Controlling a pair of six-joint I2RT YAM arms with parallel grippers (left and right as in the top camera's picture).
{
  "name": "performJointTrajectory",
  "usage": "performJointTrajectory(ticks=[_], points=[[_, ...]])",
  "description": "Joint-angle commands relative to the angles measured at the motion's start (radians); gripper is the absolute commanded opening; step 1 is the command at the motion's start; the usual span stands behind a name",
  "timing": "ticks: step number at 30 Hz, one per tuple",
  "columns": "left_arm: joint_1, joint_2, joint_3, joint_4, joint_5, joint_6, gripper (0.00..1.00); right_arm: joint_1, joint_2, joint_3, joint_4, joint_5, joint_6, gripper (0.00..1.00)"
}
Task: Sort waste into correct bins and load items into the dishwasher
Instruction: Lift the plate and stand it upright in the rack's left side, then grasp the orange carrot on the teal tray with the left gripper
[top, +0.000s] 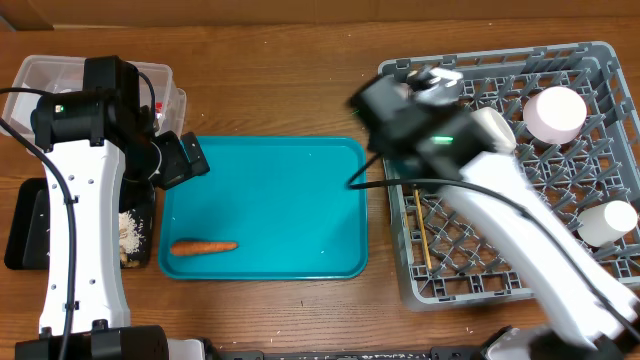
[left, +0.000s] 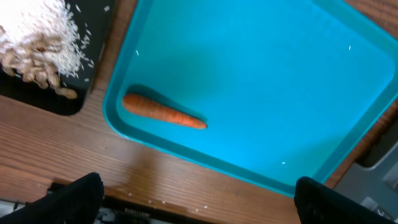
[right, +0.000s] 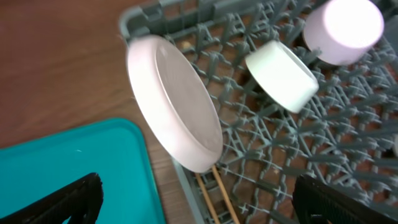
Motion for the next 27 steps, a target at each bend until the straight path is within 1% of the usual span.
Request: performJointTrajectory(ticks=[1,3,5,7,10,12,15,18,20,23,27], points=[[-0.008,0.003,-0.031,-0.005,0.059,-0.006,1.0,-0.127,-0.093,0.026,0.027,-0.261,-0.207,1.0],[-0.012,0.003,-0.052,-0.003,0.102,-0.044,1.0,-0.223,-0.114,0.026,0.027,-0.36,-0.28,1.0],[-0.019,0.003,-0.082,0.003,0.125,-0.111,1.0,-0.322,-0.118,0.026,0.011,-0.429,-0.343,1.0],[-0.03,0.003,-0.122,0.007,0.115,-0.193,1.0,-0.412,-0.116,0.023,-0.008,-0.463,-0.381,1.0],[-0.056,0.002,-0.204,0.052,0.113,-0.29,1.0,-0.539,-0.109,0.023,-0.043,-0.5,-0.438,1.0],[-0.073,0.002,-0.265,0.086,0.098,-0.359,1.0,-0.605,-0.107,0.023,-0.06,-0.503,-0.465,1.0],[-0.089,0.002,-0.359,0.123,0.02,-0.489,1.0,-0.687,-0.107,0.023,-0.081,-0.517,-0.471,1.0],[-0.09,0.002,-0.444,0.167,-0.036,-0.588,1.0,-0.746,-0.106,0.022,-0.084,-0.548,-0.472,1.0],[-0.089,0.002,-0.5,0.217,-0.059,-0.626,1.0,-0.764,-0.106,0.022,-0.084,-0.548,-0.471,1.0],[-0.084,0.003,-0.572,0.314,-0.069,-0.632,1.0,-0.769,-0.106,0.022,-0.083,-0.548,-0.472,1.0],[-0.068,0.004,-0.623,0.409,-0.1,-0.632,1.0,-0.769,-0.106,0.022,-0.084,-0.548,-0.472,1.0]])
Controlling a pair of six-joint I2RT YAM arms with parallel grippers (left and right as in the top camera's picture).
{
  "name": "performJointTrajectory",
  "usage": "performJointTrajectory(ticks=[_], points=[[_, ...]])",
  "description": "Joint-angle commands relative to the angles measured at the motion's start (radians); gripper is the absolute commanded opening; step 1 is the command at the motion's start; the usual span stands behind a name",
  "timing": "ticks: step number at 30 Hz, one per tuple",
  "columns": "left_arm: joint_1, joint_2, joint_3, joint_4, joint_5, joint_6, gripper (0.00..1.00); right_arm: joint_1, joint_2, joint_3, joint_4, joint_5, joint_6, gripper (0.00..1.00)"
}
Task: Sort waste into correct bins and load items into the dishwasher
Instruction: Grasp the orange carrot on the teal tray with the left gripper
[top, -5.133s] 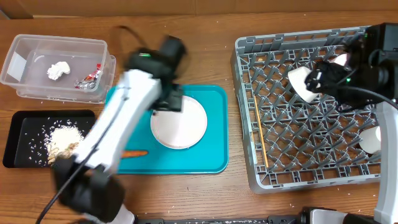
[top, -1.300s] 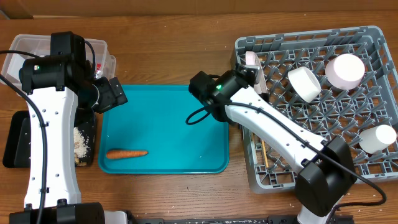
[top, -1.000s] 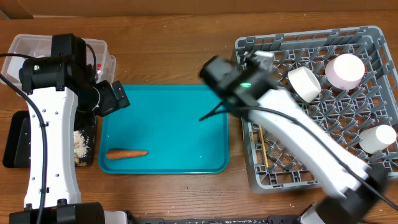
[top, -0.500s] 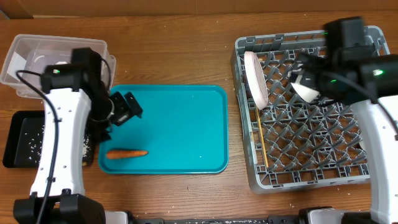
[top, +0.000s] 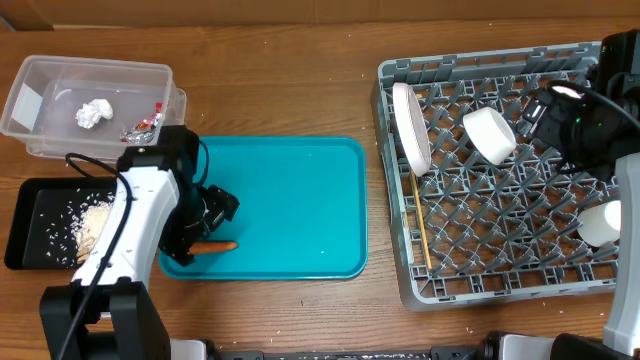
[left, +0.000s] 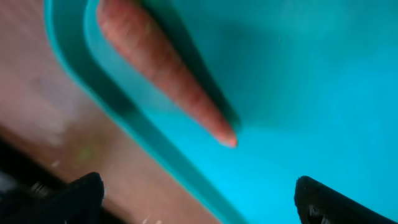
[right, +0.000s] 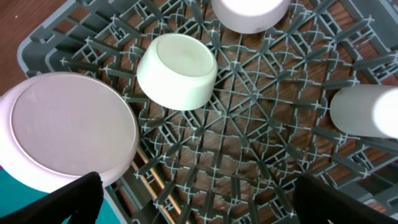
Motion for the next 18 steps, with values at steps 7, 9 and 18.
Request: performJointTrajectory(ticks=[7,9,18], points=[[0.025,0.002,-0.092,0.129,-0.149,-0.047,1.0,-0.002,-0.003,0.011,0.003,-0.018,-0.029,1.0],[0.025,0.002,-0.11,0.154,-0.161,-0.046,1.0,-0.002,-0.003,0.011,0.003,-0.018,-0.029,1.0],[0.025,0.002,-0.209,0.254,-0.16,-0.054,1.0,-0.002,-0.003,0.011,0.005,-0.018,-0.029,1.0]])
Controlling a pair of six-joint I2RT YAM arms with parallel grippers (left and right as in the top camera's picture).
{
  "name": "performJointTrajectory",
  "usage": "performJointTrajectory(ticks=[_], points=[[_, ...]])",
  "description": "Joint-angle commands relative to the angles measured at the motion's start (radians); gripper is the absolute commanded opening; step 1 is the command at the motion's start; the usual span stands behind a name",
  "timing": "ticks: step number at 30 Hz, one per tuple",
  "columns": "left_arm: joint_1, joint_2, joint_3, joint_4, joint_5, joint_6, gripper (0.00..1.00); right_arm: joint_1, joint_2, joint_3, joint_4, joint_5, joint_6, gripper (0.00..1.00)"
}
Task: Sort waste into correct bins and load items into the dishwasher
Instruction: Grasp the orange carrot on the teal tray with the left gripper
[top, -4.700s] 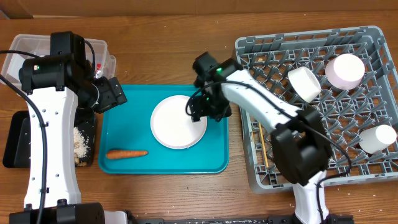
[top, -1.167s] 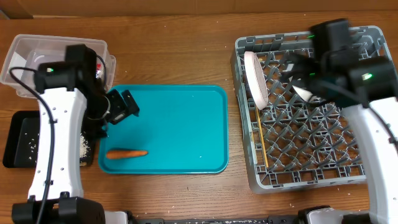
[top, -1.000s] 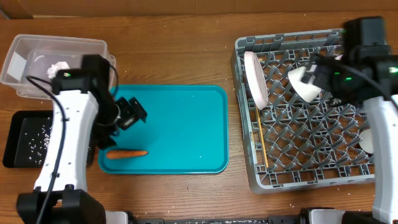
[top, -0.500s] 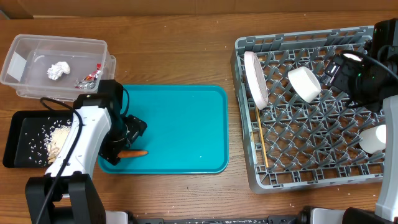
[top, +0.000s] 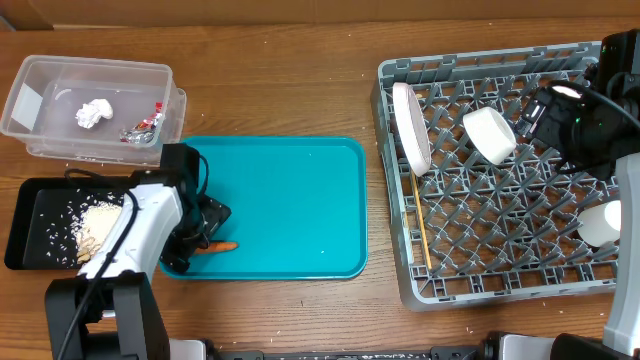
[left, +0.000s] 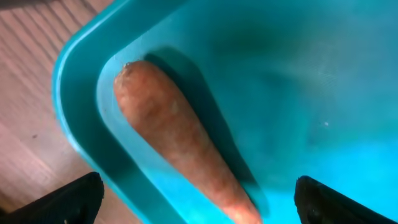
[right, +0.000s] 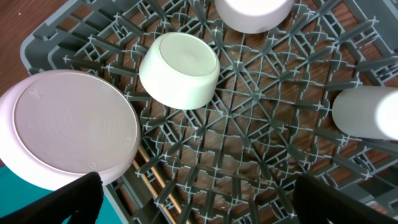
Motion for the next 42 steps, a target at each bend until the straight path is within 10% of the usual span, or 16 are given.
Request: performJointTrajectory(ticks=[1,14,31,42], points=[[0.006,0.002,-0.041,0.034,-0.027,-0.028,1.0,-0.002,-0.003,0.011,0.004,-0.009,-0.019,1.0],[0.006,0.008,-0.139,0.209,-0.035,-0.029,0.99,-0.002,-0.003,0.011,0.003,-0.009,-0.019,1.0],[0.006,0.008,-0.138,0.238,-0.072,0.072,0.33,-0.002,-0.003,0.011,0.0,-0.009,-0.019,1.0],[0.006,0.007,0.04,0.124,-0.074,0.179,0.14,-0.002,-0.003,0.011,0.0,-0.008,-0.019,1.0]])
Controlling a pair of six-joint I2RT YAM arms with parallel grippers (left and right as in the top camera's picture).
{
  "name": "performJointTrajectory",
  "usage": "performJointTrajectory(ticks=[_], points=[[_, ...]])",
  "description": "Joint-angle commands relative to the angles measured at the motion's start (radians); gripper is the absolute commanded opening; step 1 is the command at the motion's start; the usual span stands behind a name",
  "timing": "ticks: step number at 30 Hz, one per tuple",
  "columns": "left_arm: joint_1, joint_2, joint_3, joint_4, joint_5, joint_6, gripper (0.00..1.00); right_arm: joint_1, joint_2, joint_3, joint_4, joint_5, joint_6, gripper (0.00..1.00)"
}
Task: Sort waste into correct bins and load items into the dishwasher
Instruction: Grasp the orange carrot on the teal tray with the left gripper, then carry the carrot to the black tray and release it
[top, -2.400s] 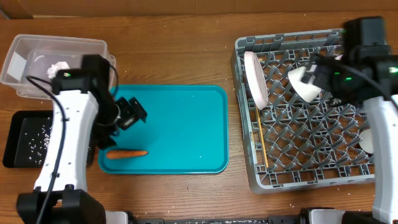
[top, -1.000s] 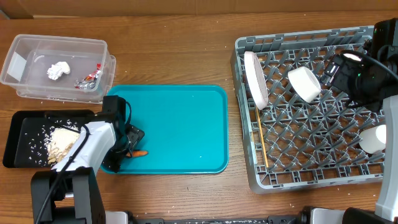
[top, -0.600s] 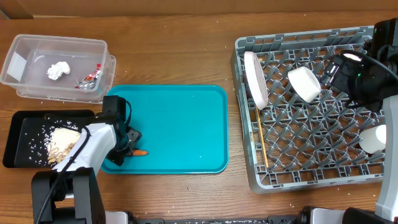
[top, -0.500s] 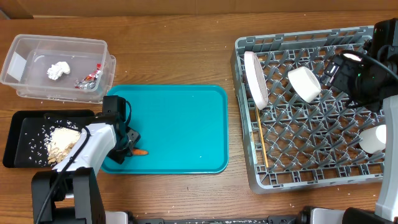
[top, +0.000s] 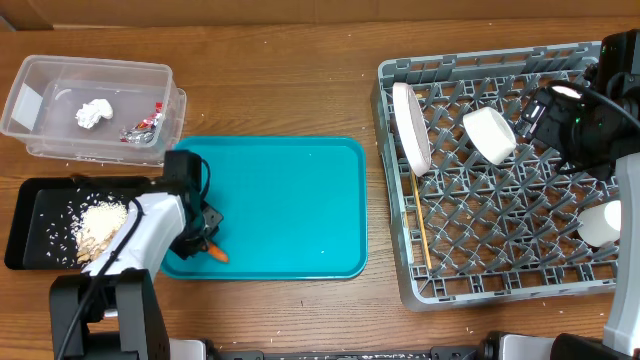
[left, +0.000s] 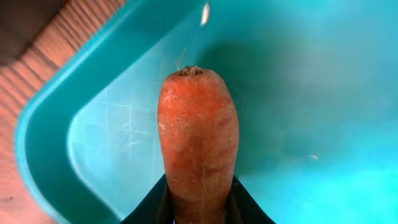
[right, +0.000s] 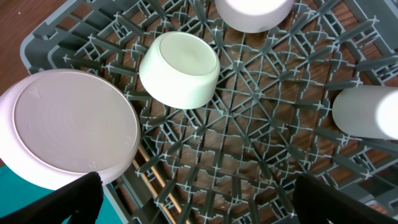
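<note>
An orange carrot (left: 198, 134) stands up from the near-left corner of the teal tray (left: 292, 74), its stem end facing the left wrist camera. My left gripper (left: 198, 202) is shut on the carrot's lower part; from overhead only the carrot's tip (top: 218, 255) pokes out beside the gripper (top: 203, 238). My right gripper (right: 199, 199) hangs open above the grey dish rack (right: 273, 124), holding nothing.
The black bin (top: 40, 225) with rice and food scraps lies left of the tray. A clear bin (top: 95, 95) with crumpled trash sits behind it. The rack holds an upright plate (top: 410, 125), a bowl (top: 488, 135), cups (top: 612, 222) and chopsticks (top: 421, 220).
My left gripper was open just over the carrot lying flat in the tray corner; now it is shut on the carrot, which points up at the camera. The right arm has not moved.
My left gripper hung high over the tray's left edge while my right arm stretched over the rack's plate. Then the left was low by the carrot and the right was back over the rack's far right. The left then hovered over the carrot and now grips it.
</note>
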Motion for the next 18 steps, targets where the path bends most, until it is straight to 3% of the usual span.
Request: performJointTrajectory(ticks=[1,9,18], points=[[0.006,0.006,0.13,-0.056,-0.03,0.068,0.13,-0.002,-0.003,0.011,0.002,-0.008,-0.018,1.0],[0.089,0.006,0.332,-0.199,-0.051,0.076,0.09,-0.002,-0.003,0.011,0.002,-0.008,-0.018,1.0],[0.375,0.006,0.366,-0.192,-0.045,0.112,0.11,-0.002,-0.003,0.011,0.002,-0.008,-0.018,1.0]])
